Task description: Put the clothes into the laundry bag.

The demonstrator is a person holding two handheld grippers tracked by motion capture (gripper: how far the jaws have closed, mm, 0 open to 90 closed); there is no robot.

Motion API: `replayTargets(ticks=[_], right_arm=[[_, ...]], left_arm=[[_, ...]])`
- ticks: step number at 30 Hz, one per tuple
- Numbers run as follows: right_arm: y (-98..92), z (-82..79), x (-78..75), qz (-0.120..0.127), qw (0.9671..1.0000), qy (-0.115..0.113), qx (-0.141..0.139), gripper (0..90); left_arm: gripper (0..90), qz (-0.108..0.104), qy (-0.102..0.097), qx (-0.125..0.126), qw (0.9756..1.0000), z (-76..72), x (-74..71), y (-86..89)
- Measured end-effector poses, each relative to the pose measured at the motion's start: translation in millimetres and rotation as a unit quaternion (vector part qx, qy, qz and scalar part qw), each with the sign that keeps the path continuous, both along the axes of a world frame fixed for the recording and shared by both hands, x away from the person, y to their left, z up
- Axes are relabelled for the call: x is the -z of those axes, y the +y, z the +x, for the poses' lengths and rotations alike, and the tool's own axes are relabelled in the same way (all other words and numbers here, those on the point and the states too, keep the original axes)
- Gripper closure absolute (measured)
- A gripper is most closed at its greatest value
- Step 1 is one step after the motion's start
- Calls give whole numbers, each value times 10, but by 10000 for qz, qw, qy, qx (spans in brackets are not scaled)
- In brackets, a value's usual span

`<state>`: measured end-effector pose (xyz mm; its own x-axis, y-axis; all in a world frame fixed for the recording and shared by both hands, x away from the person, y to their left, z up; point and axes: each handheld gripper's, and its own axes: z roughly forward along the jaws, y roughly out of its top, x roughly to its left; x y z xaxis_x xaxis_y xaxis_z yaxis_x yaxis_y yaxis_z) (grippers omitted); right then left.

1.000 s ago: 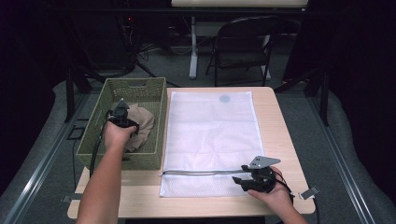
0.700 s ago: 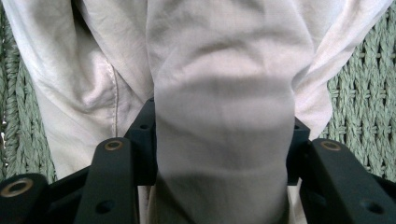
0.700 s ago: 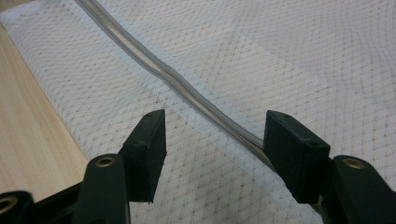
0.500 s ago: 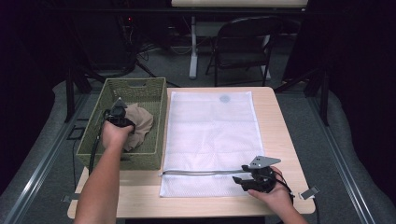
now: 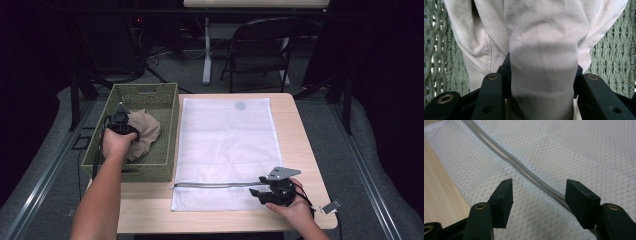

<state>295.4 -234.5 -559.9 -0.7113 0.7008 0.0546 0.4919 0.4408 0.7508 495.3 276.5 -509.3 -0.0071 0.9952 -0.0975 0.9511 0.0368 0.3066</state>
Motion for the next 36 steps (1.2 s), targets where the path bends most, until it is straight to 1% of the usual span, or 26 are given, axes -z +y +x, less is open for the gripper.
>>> replayTargets(ticks=[1, 3, 4, 5, 7, 8, 10, 12, 16, 17, 20, 21, 23, 29, 31, 33, 36], right_arm=[[0, 0, 0, 2, 10000, -2, 1, 389], [0, 0, 0, 3, 10000, -3, -2, 389], [0, 0, 0, 7, 10000, -2, 1, 389], [0, 0, -1, -2, 10000, -2, 4, 390], [0, 0, -1, -3, 10000, -3, 10, 390], [0, 0, -1, -4, 10000, -5, 8, 390], [0, 0, -1, 4, 10000, -8, 5, 390], [0, 0, 0, 1, 10000, -7, 7, 390], [0, 0, -1, 2, 10000, -7, 8, 390], [0, 0, -1, -1, 10000, -6, 8, 390], [2, 0, 0, -11, 10000, -9, 11, 391], [2, -1, 0, -8, 10000, -10, 8, 390], [1, -1, -1, -5, 10000, -9, 10, 391], [2, -2, -2, -35, 10000, -18, 12, 391], [3, -2, -2, -33, 10000, -21, 13, 391], [3, -3, -1, -45, 10000, -20, 17, 392], [5, -3, -1, -52, 10000, -23, -1, 393]], left_arm=[[559, -3, 11, 30, 10000, -3, -12, 11], [559, -22, 3, 11, 10000, -7, -21, 12], [559, -45, -41, -36, 10000, -14, -35, 10], [559, -33, -11, 3, 10000, -15, -50, 13], [560, -36, -50, 25, 10000, -21, -67, 11], [560, -86, -56, -10, 9999, -26, -76, 1], [560, -112, -83, 59, 9999, -34, -100, 7], [561, -171, -114, 37, 9998, -41, -124, 1], [561, -141, -231, 87, 9996, -59, -168, 4], [562, -157, -256, 50, 9995, -64, -177, -1], [562, -134, -243, 97, 9996, -72, -206, 5], [562, -57, -246, 159, 9996, -74, -222, 2], [562, -41, -292, 203, 9994, -85, -266, -8], [562, -116, -426, 339, 9985, -129, -422, -45], [562, -106, -435, 366, 9983, -138, -448, -57], [562, -74, -504, 468, 9976, -157, -531, -84], [562, -78, -573, 530, 9969, -175, -604, -117]])
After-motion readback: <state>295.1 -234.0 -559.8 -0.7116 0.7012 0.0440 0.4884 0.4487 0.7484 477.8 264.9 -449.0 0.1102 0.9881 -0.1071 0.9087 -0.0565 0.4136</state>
